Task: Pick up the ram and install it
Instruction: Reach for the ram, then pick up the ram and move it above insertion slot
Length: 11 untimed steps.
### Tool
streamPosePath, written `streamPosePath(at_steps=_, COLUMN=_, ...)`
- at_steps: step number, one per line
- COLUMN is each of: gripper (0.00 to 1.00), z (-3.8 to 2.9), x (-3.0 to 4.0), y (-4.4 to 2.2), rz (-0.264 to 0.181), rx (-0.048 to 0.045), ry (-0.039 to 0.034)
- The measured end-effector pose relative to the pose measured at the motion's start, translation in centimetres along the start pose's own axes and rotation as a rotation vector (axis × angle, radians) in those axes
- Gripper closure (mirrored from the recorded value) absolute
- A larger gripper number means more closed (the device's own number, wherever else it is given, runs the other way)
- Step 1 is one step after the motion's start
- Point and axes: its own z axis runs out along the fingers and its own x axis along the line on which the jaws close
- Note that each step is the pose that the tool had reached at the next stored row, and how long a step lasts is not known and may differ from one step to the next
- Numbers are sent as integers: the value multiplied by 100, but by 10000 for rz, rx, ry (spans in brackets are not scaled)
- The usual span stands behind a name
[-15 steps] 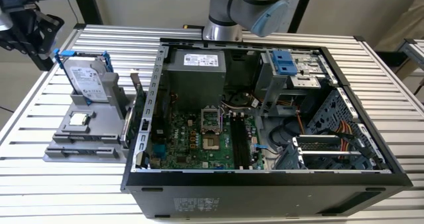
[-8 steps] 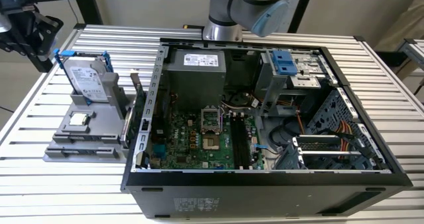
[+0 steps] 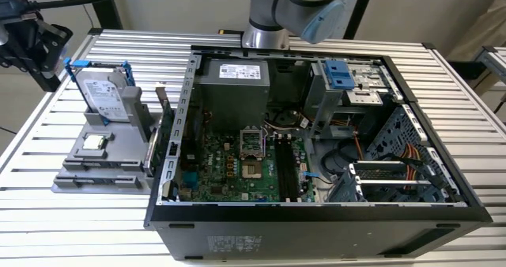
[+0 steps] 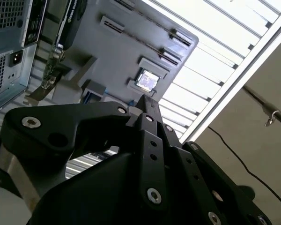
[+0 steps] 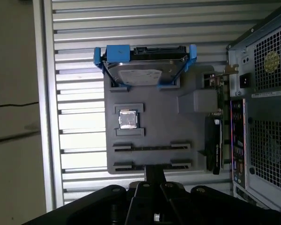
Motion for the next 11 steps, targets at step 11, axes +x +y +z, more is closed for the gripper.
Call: streamPosePath(at_steps=11, gripper=100, z=-2, x=-16, y=-164, rz=-4, rx=0, ry=0)
